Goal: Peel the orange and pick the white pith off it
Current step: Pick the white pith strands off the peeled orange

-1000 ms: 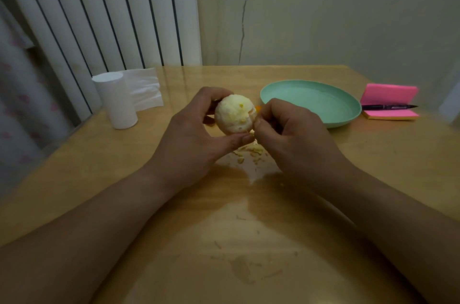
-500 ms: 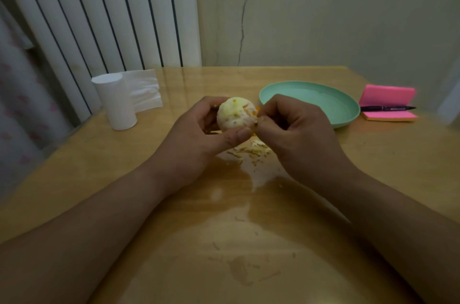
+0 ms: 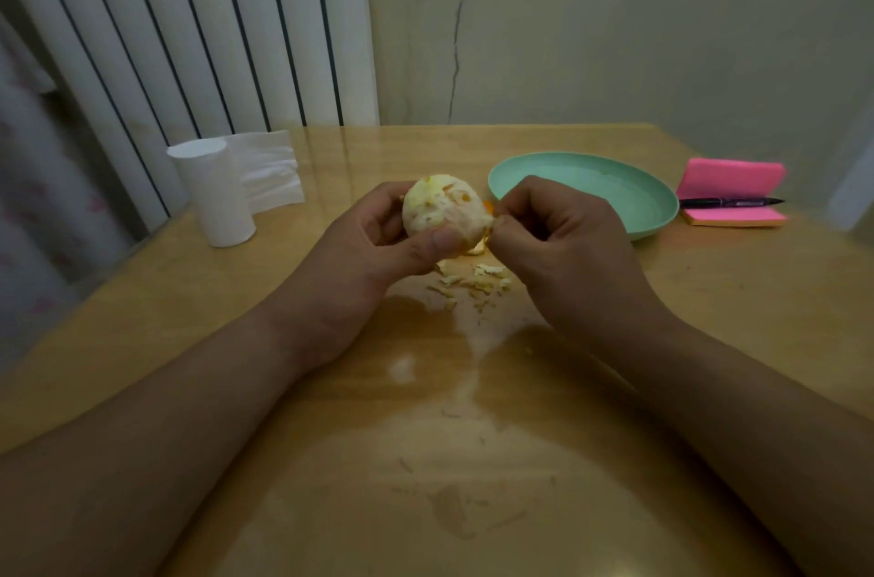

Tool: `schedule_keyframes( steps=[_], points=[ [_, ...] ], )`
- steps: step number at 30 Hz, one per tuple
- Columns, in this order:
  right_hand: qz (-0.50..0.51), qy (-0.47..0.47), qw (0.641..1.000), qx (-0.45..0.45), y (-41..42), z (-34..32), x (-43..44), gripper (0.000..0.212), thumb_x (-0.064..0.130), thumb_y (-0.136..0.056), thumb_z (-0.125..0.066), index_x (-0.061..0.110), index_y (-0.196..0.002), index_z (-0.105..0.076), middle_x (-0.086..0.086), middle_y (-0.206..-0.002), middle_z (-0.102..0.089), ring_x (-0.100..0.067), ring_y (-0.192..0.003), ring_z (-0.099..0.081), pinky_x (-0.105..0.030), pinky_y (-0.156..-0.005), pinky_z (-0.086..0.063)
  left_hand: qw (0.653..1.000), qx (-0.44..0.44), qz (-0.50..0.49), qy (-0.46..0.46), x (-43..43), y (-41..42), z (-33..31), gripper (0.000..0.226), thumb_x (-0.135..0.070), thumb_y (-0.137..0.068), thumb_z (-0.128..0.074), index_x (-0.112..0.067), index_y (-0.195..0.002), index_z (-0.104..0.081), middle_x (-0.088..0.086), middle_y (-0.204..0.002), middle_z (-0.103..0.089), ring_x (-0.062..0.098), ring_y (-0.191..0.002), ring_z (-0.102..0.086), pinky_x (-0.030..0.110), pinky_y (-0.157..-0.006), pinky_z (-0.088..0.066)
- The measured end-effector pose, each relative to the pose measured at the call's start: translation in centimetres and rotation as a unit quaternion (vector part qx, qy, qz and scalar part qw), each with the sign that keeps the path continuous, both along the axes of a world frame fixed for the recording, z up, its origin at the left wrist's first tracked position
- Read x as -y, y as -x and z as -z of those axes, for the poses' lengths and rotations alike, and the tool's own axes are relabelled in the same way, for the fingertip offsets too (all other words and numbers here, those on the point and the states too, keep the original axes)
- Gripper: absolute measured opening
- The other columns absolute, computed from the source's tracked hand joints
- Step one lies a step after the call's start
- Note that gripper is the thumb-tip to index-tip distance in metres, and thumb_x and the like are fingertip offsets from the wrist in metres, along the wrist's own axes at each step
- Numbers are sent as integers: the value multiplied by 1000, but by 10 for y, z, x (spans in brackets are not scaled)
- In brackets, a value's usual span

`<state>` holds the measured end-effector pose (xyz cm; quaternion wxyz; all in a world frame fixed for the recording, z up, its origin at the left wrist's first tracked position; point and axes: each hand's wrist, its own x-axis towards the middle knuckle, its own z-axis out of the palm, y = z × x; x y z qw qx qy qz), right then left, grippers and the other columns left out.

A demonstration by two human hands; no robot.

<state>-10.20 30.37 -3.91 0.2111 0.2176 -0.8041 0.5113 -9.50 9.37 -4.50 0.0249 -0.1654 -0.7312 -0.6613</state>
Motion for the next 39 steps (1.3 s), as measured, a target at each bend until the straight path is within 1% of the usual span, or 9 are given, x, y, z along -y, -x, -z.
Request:
schedule_keyframes(
  steps=[2, 5, 9, 14, 20, 23, 28, 34, 39],
  points=[
    [11, 3, 1000, 0, 2, 0, -2, 14, 21, -92, -68, 21, -78, -68, 5, -67, -61, -2, -62, -50, -21, -57, -43, 999, 17, 13, -25, 2, 4, 2, 60, -38, -90, -80, -19, -142, -59, 2, -133, -74, 22, -127, -68, 44, -108, -53],
    [26, -19, 999, 12, 7, 2, -4, 18, 20, -95, -67, 23, -78, -68, 2, -70, -64, -7, -65, -54, -29, -60, -46, 995, 49, 34, -82, 4, 9, 4, 56, -32, -92, -71, -13, -143, -59, 9, -136, -72, 26, -128, -68, 39, -103, -56],
    [41, -168, 984, 47, 12, 10, -5, 10, 29, -100, -64, 28, -92, -70, 8, -77, -68, -9, -73, -61, -43, -71, -56, 989, 77, 49, -120, 6, 13, 4, 54, -28, -93, -68, -8, -143, -60, 14, -137, -71, 25, -122, -69, 33, -96, -58],
    [60, -216, 974, 29, 10, 7, -4, 5, 34, -100, -67, 31, -96, -67, 12, -80, -66, -8, -74, -61, -44, -71, -57, 985, 104, 45, -129, 7, 15, 5, 59, -28, -91, -70, -8, -146, -58, 14, -141, -69, 30, -132, -65, 37, -103, -56],
    [53, -161, 986, 3, 5, 3, -1, 7, 31, -101, -65, 29, -95, -67, 11, -79, -65, -10, -75, -60, -47, -71, -55, 987, 98, 25, -122, 3, 13, 4, 55, -29, -94, -69, -12, -145, -59, 13, -137, -71, 28, -126, -68, 39, -103, -56],
    [45, -118, 992, -28, 1, 0, 2, 6, 22, -99, -67, 27, -102, -65, 13, -85, -64, -9, -80, -60, -38, -72, -55, 989, 98, 10, -113, 2, 11, 4, 58, -32, -89, -72, -13, -142, -60, 11, -131, -74, 29, -125, -70, 41, -106, -56],
    [8, -95, 995, -29, -5, -1, 6, 11, 33, -99, -73, 25, -102, -65, 13, -85, -67, -7, -83, -65, -26, -70, -55, 995, 70, 3, -70, 3, 8, 4, 68, -41, -82, -86, -18, -140, -60, 7, -128, -76, 28, -123, -71, 51, -112, -52],
    [29, -93, 994, -44, 2, 1, 1, 11, 31, -100, -73, 22, -101, -66, 13, -81, -67, -8, -80, -65, -20, -66, -50, 999, -5, -20, 37, 4, 3, 1, 58, -26, -90, -81, -25, -144, -60, -2, -129, -76, 15, -121, -71, 41, -108, -56],
    [41, -127, 988, -76, 3, 3, -1, 10, 34, -102, -68, 24, -103, -66, 13, -84, -68, -8, -79, -65, -38, -70, -57, 994, -50, -62, 78, 3, 2, 2, 58, -26, -87, -85, -28, -140, -61, -4, -123, -76, 12, -114, -73, 35, -101, -60]
  ],
)
